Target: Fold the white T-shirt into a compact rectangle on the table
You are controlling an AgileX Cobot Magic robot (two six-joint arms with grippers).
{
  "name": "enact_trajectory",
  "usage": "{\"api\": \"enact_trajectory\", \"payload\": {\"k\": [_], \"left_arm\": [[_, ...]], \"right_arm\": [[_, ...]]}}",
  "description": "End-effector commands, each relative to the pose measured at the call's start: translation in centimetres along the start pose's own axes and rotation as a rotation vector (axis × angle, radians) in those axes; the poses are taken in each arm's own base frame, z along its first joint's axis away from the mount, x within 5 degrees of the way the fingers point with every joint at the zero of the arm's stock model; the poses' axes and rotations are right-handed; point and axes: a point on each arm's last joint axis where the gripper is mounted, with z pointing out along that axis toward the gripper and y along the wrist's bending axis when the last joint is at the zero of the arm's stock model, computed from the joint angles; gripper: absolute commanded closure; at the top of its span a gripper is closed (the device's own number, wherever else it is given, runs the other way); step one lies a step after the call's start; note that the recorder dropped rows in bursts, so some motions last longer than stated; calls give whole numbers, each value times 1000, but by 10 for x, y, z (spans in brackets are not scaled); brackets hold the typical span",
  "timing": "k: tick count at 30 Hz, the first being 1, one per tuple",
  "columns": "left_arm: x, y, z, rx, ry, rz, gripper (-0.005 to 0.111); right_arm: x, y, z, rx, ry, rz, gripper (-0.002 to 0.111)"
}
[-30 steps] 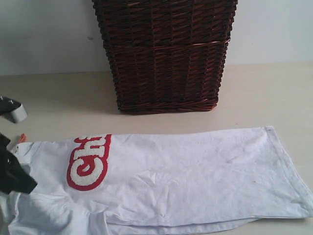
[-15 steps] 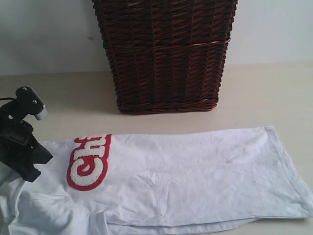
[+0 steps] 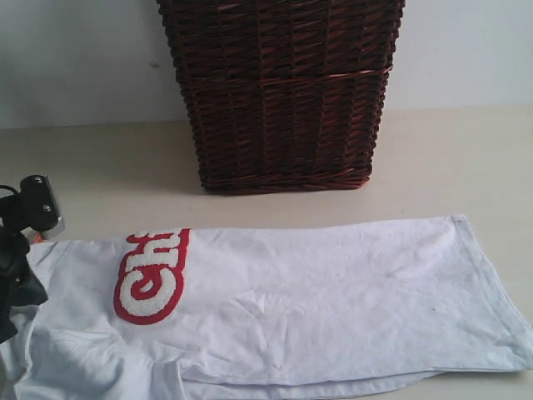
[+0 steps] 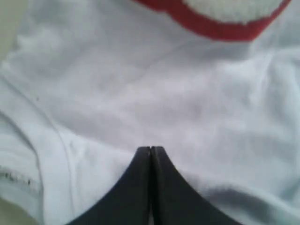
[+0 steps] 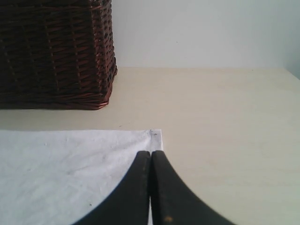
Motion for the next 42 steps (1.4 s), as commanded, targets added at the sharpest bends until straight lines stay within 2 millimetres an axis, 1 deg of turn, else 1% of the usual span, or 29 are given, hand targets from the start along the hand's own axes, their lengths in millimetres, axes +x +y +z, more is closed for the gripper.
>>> {"api": "enact_trajectory", "payload": {"k": [1,4,6,9,11,12,14,15,17,20,22,25,29,32,35,38,40,42], "left_arm": [[18,-2,-17,52,85,-16,107],[23,-6,-21,106,105,-30,107],[21,-4,-21,91,78,-57,107],[8,10,-24,-50,-61,-159,107],[-5,24,-32,-154,-177,-236,107],[-10,29,-36,-173,-219,-241,107],[-22,34,-37,-138,-295,-210,107],[-26,35,-35,-107,-312,-180,107],[-27,31,-21,-6,-315,-138,107],[-21,26,6,91,-263,-154,107],[-14,24,19,103,-224,-166,107],[-4,20,28,88,-166,-133,107],[7,10,31,108,-106,-78,107],[7,8,27,93,-115,-86,107],[-4,24,18,-22,-198,-142,107],[-17,41,13,-90,-274,-111,107],[-20,48,21,-87,-275,-77,107],[-19,51,34,-60,-256,-84,107]], "right_arm": [[1,-1,0,8,-11,-8,108],[1,-1,0,8,-11,-8,108],[1,-1,0,8,-11,-8,108],[1,-1,0,8,-11,-8,108],[1,-1,0,8,-11,-8,108],[1,-1,0,8,-11,-8,108],[1,-1,0,8,-11,-8,108],[1,-1,0,8,-11,-8,108],[1,-1,0,8,-11,-8,108],[1,-1,0,8,-11,-8,108],[1,-1,0,8,-11,-8,108],[1,-1,0,8,-11,-8,108],[1,-1,0,8,-11,-8,108],[1,-1,0,8,-11,-8,108],[1,-1,0,8,-11,-8,108],[1,-1,0,8,-11,-8,108],[1,-1,0,8,-11,-8,108],[1,-1,0,8,-11,-8,108]]}}
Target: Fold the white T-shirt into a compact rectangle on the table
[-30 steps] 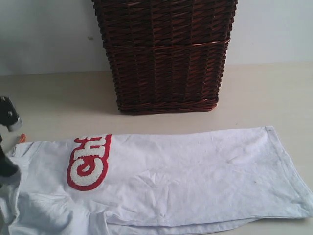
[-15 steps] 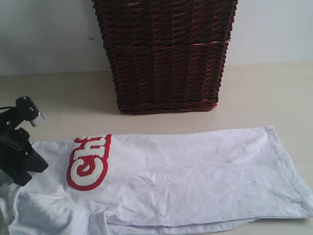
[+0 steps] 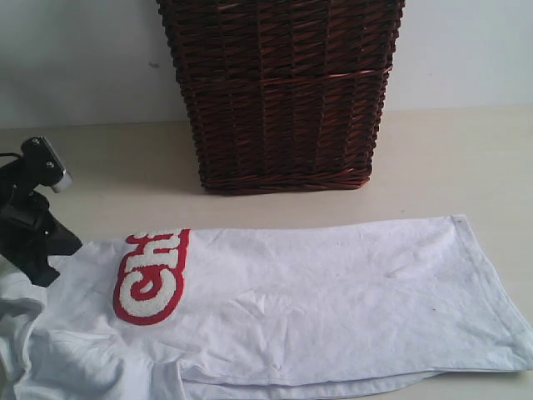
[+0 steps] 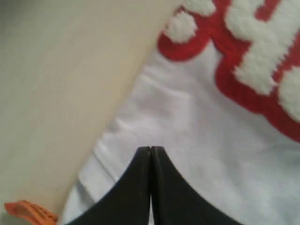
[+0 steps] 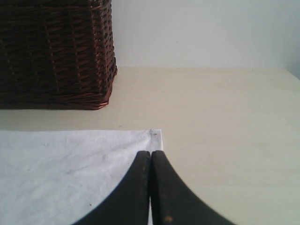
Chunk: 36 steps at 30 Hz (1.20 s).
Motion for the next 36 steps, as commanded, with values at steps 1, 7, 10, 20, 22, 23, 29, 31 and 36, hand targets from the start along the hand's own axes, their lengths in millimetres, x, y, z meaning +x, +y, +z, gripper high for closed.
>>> {"api": "enact_trajectory", "payload": {"k": [1,7,10,20,22,23,29,31,36], "left_arm": [[6,8,24,27,18,7,107],[24,3,53,99,69,63,107],[31,7,68,62,80,71,107],[8,51,84,-90,11,-28,107],[3,55,80,-106,-6,-80,107],[-5,55,70,-105,-40,-140,107],[-37,28,-19,244,-229,-114,107],[-16,8,-12,372,-120,-27,107],[32,-18,13,354,53,41,107]], "right_arm": [[1,-1,0,8,-11,-8,108],[1,-1,0,8,-11,-8,108],[1,-1,0,8,-11,-8,108],[1,-1,0,8,-11,-8,108],[1,-1,0,8,-11,-8,108],[1,-1,0,8,-11,-8,108],[1,-1,0,8,-11,-8,108],[1,-1,0,8,-11,-8,108],[1,-1,0,8,-11,-8,108]]}}
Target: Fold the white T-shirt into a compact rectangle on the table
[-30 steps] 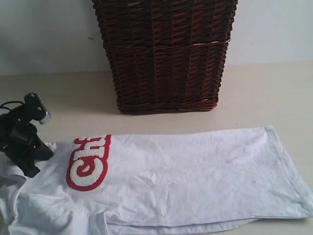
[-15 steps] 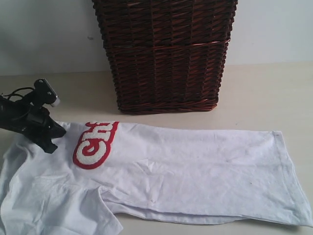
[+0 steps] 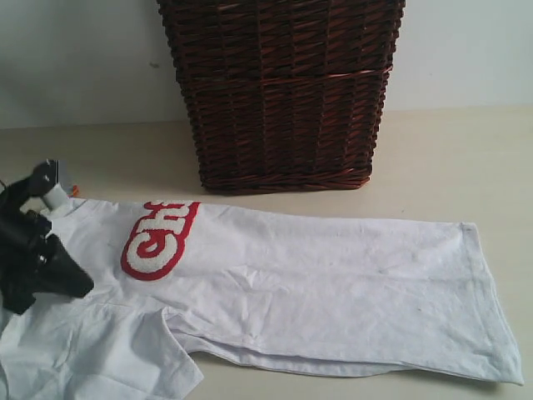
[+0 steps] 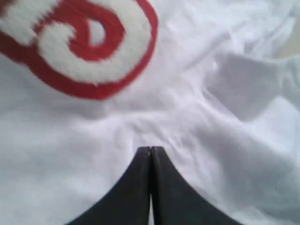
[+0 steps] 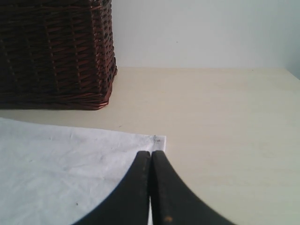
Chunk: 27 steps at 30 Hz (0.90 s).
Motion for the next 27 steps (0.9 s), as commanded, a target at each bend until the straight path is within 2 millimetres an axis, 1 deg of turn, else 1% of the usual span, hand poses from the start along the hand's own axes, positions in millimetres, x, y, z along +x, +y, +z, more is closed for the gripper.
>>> {"api": "enact_trajectory", "payload": {"k": [1,3,5,12,16,18,24,27], "left_arm": [[26,-2,12,-109,108,-4,107],[33,0,13,-186,138,-56,107],[33,-3,11,-197,137,-84,107],[19,-20,-4,-133,80,-75,107],[15,-20,-10,-163,64,-67,107],[16,-15,-9,-207,61,-68,107],[31,16,-3,-471,140,-82,107],[33,21,-4,-530,149,-101,107]], "right_arm": [[1,-1,0,8,-11,-8,108],[1,-1,0,8,-11,-8,108],[1,-1,0,8,-11,-8,108],[1,-1,0,8,-11,-8,108],[1,-1,0,8,-11,-8,108],[1,-1,0,8,-11,-8,108],[1,-1,0,8,-11,-8,108],[1,-1,0,8,-11,-8,108]]}}
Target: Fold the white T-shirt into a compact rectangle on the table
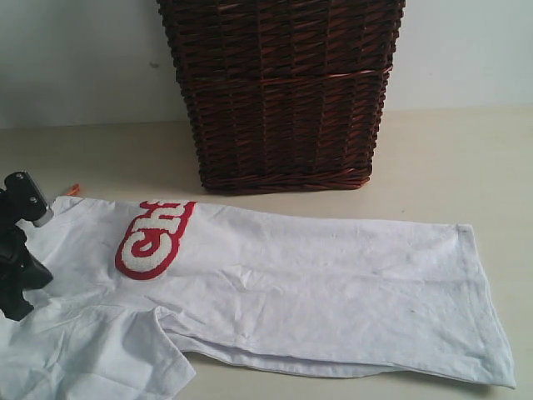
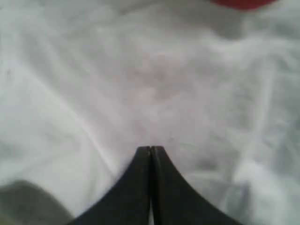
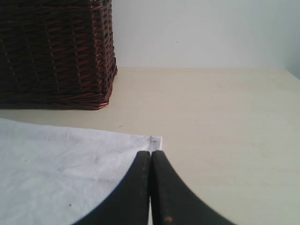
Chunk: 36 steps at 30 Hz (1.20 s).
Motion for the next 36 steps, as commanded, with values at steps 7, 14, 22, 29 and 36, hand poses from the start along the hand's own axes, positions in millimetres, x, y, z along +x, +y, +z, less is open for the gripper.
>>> {"api": "enact_trajectory", "payload": {"k": [7,14,22,29,36], "left_arm": [[1,6,-1,-71,-15,-123,107],[21,-10,7,10,44,-135,107],[-19,4,-52,-99,-157,-138,107],[-32,-71,-119,492,-310,279,107],[12,-107,-83,494,-241,420,104]], "right_arm": [[1,-1,0,8,-11,-8,108],[1,-1,0,8,-11,-8,108],[1,-1,0,8,-11,-8,108],[1,-1,0,8,-11,-8,108],[1,-1,0,8,-11,-8,108]]}}
